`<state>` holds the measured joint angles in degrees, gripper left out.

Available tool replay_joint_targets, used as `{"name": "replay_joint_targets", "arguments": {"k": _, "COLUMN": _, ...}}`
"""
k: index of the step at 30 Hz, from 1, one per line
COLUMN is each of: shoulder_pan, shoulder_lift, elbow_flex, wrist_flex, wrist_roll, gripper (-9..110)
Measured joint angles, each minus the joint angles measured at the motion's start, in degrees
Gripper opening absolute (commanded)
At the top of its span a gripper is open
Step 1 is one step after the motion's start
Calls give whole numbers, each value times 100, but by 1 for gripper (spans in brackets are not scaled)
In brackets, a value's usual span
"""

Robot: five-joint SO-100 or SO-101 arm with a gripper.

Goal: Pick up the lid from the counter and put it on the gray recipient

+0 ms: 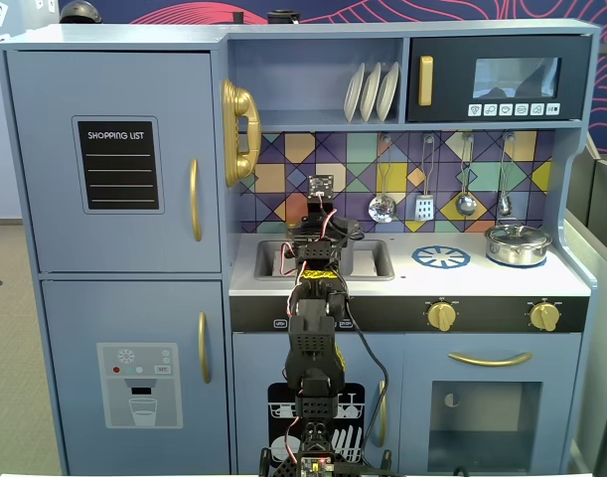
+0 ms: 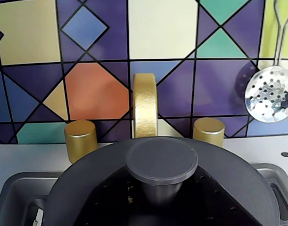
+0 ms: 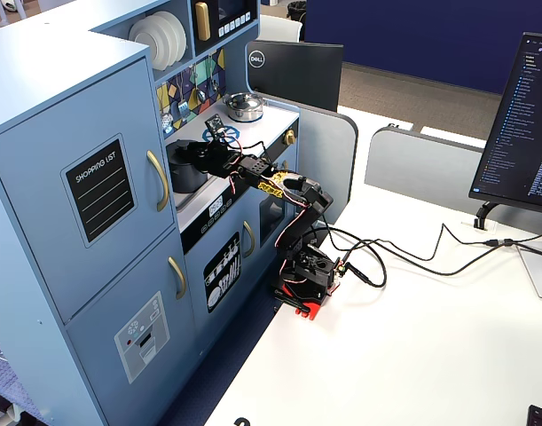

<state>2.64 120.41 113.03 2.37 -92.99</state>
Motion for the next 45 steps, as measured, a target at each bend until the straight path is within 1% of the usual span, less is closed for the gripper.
{"name": "replay_joint_targets", "arguments": {"k": 3, "shoulder_pan": 0, "shoulder_lift": 0, "elbow_flex": 26, "wrist_flex": -53, "wrist_roll": -79, "gripper": 21}}
{"name": "replay_joint_targets", "arguments": {"k": 6, "shoulder_pan": 18, "shoulder_lift": 62, "elbow_flex": 79, "wrist_flex": -26, "wrist_roll": -79, "gripper": 26}}
{"name": "replay_joint_targets", "arguments": {"k": 13, "shoulder_pan": 35, "shoulder_lift": 580, "elbow_flex": 369, "wrist_flex": 369, "wrist_roll": -105, "gripper": 26}}
{"name": "replay_joint_targets", "arguments": {"k": 19, "shoulder_pan": 35, "shoulder_lift": 1415, "elbow_flex": 431, "wrist_flex": 1406, "wrist_roll": -149, "gripper": 23}}
{"name": "replay_joint_targets", "arguments": {"k": 22, "shoulder_pan": 35, "shoulder_lift": 2127, "elbow_flex": 475, "wrist_flex": 2303, "wrist_roll": -123, "gripper": 20}}
{"name": "replay_joint_targets", "arguments": {"k": 25, "shoulder_pan": 35, "shoulder_lift": 3023, "elbow_flex": 466, "wrist_flex": 3586, "wrist_roll": 35, "gripper": 16}}
{"name": "replay_joint_targets", "arguments": {"k": 30, "shoulder_pan": 35, "shoulder_lift": 4447, "elbow_flex": 510, "wrist_flex": 6258, "wrist_roll": 308, "gripper": 0}}
{"name": "replay_joint_targets", "arguments": {"k": 32, "shoulder_pan": -9, "shoulder_lift": 4658, "elbow_flex": 703, "wrist_flex": 7154, "wrist_roll": 334, "gripper": 0}}
{"name": "replay_joint_targets", "arguments": {"k": 34, "shoulder_pan": -53, "shoulder_lift": 4720, "elbow_flex": 1055, "wrist_flex": 7673, "wrist_roll": 396, "gripper": 0}}
{"name": "replay_joint_targets", "arguments": {"k": 36, "shoulder_pan": -62, "shoulder_lift": 4667, "elbow_flex": 1635, "wrist_flex": 7743, "wrist_roll": 466, "gripper": 0}}
{"name": "replay_joint_targets", "arguments": {"k": 38, "shoulder_pan": -9, "shoulder_lift": 4632, "elbow_flex": 2364, "wrist_flex": 7523, "wrist_roll": 431, "gripper": 0}}
{"name": "replay_joint_targets", "arguments": {"k": 43, "shoulder_pan": -141, "shoulder_lift": 4456, "elbow_flex": 4148, "wrist_flex": 6187, "wrist_roll": 334, "gripper": 0}}
{"name": "replay_joint_targets", "arguments": {"k": 45, "shoulder_pan": -255, "shoulder_lift": 4456, "elbow_flex": 4623, "wrist_flex": 5968, "wrist_roll": 448, "gripper": 0}}
